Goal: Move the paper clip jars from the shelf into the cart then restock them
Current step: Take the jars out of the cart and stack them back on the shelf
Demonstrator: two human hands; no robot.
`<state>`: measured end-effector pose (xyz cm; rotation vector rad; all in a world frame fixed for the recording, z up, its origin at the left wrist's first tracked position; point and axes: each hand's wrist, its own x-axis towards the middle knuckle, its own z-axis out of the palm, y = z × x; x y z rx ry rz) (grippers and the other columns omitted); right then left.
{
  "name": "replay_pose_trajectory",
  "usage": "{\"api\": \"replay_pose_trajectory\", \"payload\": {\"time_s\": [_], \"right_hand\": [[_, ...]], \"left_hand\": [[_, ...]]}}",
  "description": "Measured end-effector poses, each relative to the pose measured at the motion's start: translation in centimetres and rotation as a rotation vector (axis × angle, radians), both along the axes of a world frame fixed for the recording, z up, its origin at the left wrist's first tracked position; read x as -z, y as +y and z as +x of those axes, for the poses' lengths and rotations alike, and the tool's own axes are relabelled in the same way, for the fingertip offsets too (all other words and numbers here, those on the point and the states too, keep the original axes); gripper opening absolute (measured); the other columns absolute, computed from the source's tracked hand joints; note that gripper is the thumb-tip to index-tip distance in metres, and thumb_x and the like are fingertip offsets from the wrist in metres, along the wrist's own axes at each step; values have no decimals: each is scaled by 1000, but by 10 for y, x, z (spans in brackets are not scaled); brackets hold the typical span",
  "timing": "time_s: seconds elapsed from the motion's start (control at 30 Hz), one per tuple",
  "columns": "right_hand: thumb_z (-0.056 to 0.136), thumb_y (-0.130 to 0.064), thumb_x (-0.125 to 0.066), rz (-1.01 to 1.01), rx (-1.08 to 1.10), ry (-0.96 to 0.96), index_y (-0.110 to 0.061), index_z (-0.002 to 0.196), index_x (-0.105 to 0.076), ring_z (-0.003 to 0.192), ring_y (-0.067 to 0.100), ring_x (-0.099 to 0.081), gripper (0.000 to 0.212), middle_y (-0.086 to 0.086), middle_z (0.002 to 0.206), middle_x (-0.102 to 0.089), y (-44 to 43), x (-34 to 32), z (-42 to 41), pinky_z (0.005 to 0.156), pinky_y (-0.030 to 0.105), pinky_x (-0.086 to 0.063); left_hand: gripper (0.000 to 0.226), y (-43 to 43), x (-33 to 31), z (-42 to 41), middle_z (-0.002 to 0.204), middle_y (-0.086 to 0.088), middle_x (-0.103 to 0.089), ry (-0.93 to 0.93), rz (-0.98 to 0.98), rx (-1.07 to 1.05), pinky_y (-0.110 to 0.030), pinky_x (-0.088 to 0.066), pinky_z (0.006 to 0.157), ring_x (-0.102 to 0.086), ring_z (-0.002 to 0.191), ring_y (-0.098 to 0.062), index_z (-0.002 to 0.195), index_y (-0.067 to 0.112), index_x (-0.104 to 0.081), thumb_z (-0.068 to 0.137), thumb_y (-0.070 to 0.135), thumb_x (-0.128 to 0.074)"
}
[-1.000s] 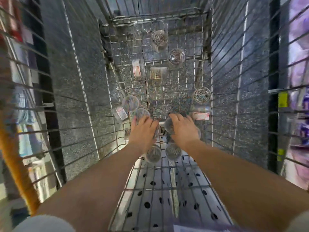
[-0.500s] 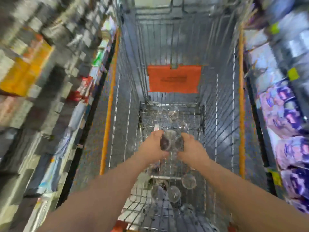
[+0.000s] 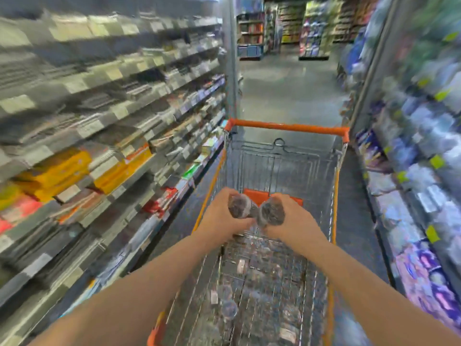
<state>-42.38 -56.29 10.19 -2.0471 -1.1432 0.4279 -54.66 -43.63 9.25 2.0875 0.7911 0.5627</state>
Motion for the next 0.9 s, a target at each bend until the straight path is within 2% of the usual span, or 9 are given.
{"api": "replay_pose_trajectory", "payload": {"time_s": [0.13,0.27,0.37,0.47,0.57,0.63,0.7,0.8,0.9], "right_hand": [[75,-37,-76,63,-60,-15,-28,134,-38,100,3,-50,71,-18,111,-50,6,-44,-19,79,13,-33],[72,-42,-76,198,-115,14,-34,127,-41,101,2,-52,66,-19,111,-53,23,-81,-49,69,6,-35],[71,-42,-76,272,-180,10,-34,130,-41,97,3,-51,70,-18,109,-53,43,-107,-75,69,12,-38],[70,-46,-76,342,-287,13,-37,128,-39,97,1,-50,69,-24,104,-49,68,-133,-107,69,7,-36],[67,-49,-76,385,-410,-23,-37,127,-39,108,-1,-46,72,-24,110,-48,103,-156,-151,78,13,-35],[67,-50,-75,400,-490,-30,-35,129,-39,111,0,-46,73,-21,114,-48,129,-169,-189,82,15,-35],[67,-52,-74,428,-549,-46,-33,128,-41,106,0,-47,73,-20,113,-50,156,-179,-230,77,9,-36],[67,-54,-73,462,-618,-39,-33,126,-43,105,5,-51,69,-15,114,-53,198,-194,-298,77,15,-39],[68,-51,-73,511,-671,-18,-33,125,-45,99,5,-53,66,-16,111,-55,235,-212,-363,71,11,-39]], "left_hand": [[50,-1,-57,-31,93,21,-56,-119,-20,-32,-5,-41,67,-55,80,8,106,26,-50,67,24,-83],[49,4,-104,-71,95,31,-52,-190,27,-124,0,-36,65,-47,84,22,105,37,-52,66,36,-82],[47,14,-131,-107,94,32,-47,-226,74,-188,7,-31,62,-41,77,32,110,31,-53,71,28,-79],[44,31,-158,-152,95,31,-48,-202,121,-251,1,-34,64,-45,82,23,106,32,-53,70,31,-78],[39,49,-180,-210,93,33,-48,-189,138,-336,-3,-34,67,-45,84,19,97,41,-52,68,35,-78],[40,63,-194,-253,102,27,-53,-195,125,-405,-17,-40,81,-50,97,7,93,45,-53,63,42,-79],[46,80,-208,-299,110,18,-57,-199,118,-468,-26,-43,87,-54,102,-3,96,44,-55,57,46,-81],[42,106,-232,-369,105,13,-56,-184,168,-553,-21,-42,74,-53,96,-7,97,39,-55,64,35,-82],[55,126,-256,-433,109,6,-59,-145,240,-647,-28,-45,80,-56,98,-14,102,38,-54,55,45,-82]]}}
